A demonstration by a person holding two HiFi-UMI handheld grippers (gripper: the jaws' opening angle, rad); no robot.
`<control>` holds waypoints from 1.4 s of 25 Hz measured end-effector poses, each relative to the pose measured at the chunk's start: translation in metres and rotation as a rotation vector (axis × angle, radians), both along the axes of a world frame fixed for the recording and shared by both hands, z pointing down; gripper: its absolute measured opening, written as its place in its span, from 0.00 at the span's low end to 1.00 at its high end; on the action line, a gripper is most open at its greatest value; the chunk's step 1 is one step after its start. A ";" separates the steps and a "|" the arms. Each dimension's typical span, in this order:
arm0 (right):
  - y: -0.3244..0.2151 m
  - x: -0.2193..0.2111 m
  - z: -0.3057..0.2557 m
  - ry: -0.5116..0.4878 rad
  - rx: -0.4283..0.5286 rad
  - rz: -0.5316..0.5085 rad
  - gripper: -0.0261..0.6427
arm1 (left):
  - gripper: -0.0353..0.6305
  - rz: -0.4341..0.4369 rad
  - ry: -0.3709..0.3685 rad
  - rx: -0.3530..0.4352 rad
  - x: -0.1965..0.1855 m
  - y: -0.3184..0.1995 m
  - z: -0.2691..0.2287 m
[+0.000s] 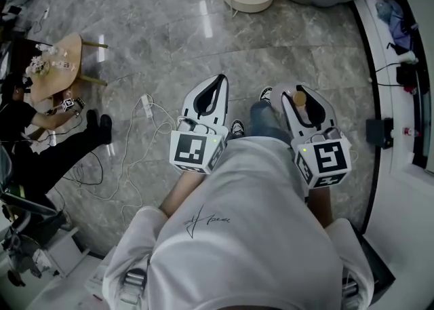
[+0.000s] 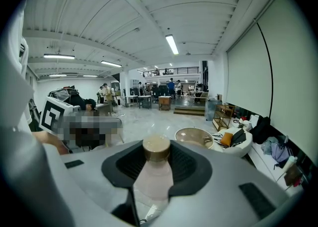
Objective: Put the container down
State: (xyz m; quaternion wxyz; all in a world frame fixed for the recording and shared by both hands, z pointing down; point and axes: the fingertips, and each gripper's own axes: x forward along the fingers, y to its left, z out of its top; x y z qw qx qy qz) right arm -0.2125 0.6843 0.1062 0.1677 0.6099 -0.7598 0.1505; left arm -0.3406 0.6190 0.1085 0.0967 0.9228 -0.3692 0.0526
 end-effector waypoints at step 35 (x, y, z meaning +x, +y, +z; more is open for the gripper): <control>-0.243 0.177 0.030 -0.069 -0.036 -0.120 0.25 | 0.08 -0.020 -0.100 -0.062 0.197 -0.219 0.020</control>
